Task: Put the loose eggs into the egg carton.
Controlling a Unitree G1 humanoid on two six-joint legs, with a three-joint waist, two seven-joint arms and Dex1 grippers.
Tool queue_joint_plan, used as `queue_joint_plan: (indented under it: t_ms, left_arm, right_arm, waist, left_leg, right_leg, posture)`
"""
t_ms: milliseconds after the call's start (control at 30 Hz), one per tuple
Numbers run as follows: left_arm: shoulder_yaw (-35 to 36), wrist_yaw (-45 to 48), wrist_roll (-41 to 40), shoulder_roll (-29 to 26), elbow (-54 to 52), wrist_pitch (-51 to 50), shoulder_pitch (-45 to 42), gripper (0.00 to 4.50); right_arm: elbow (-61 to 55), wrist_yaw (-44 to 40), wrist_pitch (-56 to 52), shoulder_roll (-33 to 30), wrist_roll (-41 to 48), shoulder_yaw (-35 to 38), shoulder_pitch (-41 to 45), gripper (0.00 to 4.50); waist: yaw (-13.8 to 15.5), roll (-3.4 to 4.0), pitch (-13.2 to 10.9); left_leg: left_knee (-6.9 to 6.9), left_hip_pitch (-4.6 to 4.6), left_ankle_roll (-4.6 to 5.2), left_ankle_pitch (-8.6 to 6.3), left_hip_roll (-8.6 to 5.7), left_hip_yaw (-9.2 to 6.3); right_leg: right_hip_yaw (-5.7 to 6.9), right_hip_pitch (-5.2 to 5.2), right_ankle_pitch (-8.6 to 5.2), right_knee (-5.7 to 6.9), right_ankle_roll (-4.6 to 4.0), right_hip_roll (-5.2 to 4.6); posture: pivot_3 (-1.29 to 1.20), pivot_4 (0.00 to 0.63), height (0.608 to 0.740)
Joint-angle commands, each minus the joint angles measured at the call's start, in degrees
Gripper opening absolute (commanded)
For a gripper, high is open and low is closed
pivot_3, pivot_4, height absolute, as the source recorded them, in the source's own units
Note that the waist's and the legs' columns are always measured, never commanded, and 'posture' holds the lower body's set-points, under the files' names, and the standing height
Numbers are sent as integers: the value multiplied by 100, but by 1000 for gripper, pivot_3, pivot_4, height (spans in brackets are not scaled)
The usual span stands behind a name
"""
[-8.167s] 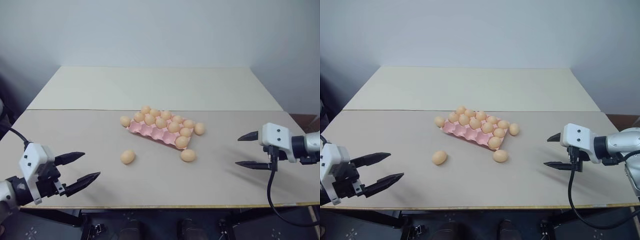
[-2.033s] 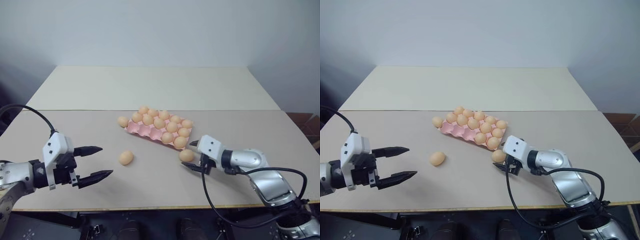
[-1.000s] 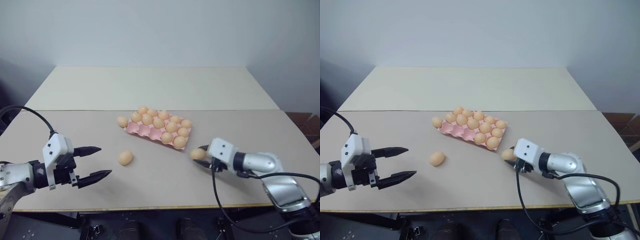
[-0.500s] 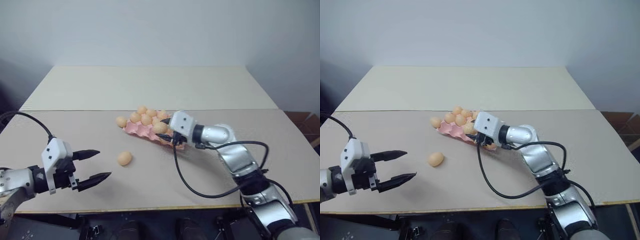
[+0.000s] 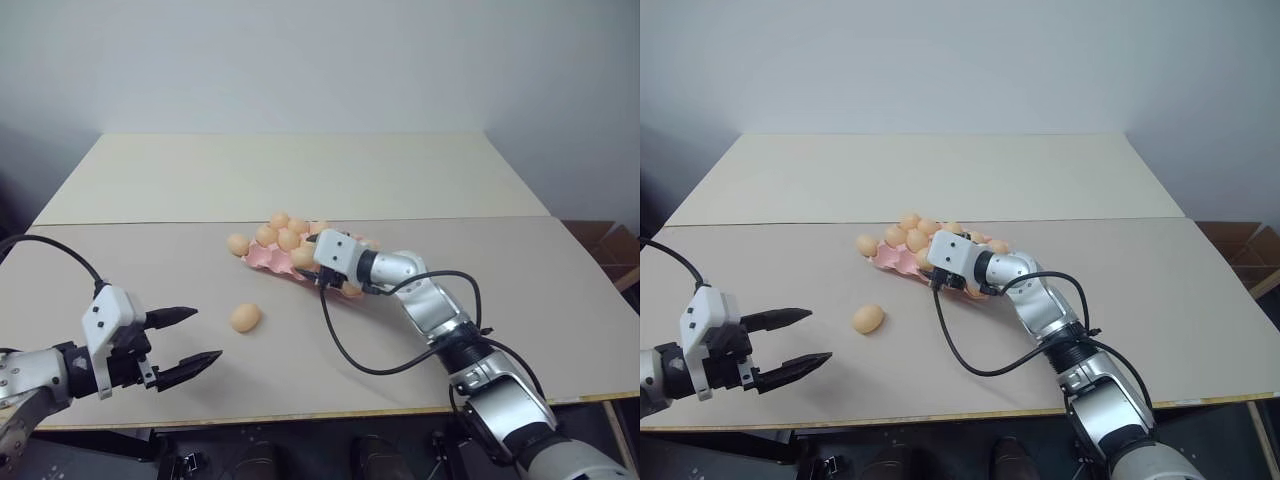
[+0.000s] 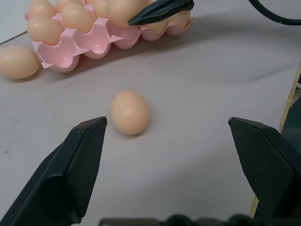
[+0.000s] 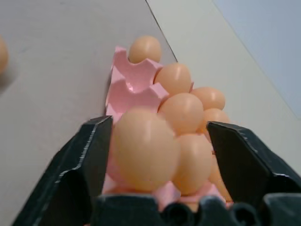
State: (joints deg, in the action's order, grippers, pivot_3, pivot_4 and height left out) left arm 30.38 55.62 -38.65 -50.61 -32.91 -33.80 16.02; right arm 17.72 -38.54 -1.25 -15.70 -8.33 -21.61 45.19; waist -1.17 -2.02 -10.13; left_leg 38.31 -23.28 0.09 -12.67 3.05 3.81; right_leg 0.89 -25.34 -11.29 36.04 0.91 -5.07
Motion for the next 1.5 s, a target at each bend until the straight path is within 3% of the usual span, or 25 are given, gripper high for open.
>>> queue_joint_plan:
  t_ms: [33,300,567,733,900,1167,1500]
  left_arm:
    - [135,-11,-88,-31,-109,18,-36,4500]
    - [142,7,-80,-13,-82,34,-24,4500]
    - [585,132,-316,128,420,-51,219,4500]
    - [983,176,-396,137,302,-239,695,4500]
    - [1032,122,-421,80,312,-317,707,4500]
    - [544,-124,-247,106,420,-256,166,4500]
    - [-1335,-991,843,746,1056,322,-1311,4500]
  right_arm:
    - [-162,16,205,-35,38,218,158,4480]
    - [-1940,-605,-672,-687,692,737,-557,4480]
    - [-4217,-1990,-1911,-2518,2150,1737,-2015,4480]
    - [-4840,-2149,-2199,-3291,2468,2249,-2775,4480]
    - [-5109,-1942,-2454,-3407,2589,2402,-3086,4480]
    - [-5191,-1641,-2370,-3415,2370,2332,-3386,4480]
    - [-5198,-1113,-2464,-3143,2104,1992,-3202,4480]
  waist:
    - [0,0,0]
    - [42,0,0]
    - [46,-1,-1]
    - [29,-4,-1]
    - [53,-6,0]
    - [78,-10,1]
    - [120,-16,4]
  left_leg:
    - [0,-1,0,0,0,0]
    - [-1,-4,-1,0,-1,0]
    - [-3,0,-1,-1,-1,1]
    - [-3,12,-3,-2,3,2]
    - [-2,10,-21,-13,-1,1]
    - [-2,0,-8,-5,-6,1]
    - [-1,2,-1,-1,-6,0]
  right_leg:
    - [0,0,1,-1,0,0]
    - [2,1,1,-6,1,-3]
    - [4,5,-42,-11,13,-7]
    - [0,6,-45,-10,9,-5]
    - [2,6,-45,-9,10,-12]
    - [1,4,-45,-17,10,-14]
    - [1,9,-43,-13,11,-10]
  posture:
    - [0,150,740]
    - [0,150,740]
    - [0,150,740]
    - [0,150,740]
    - [0,150,740]
    - [0,150,740]
    - [0,150,740]
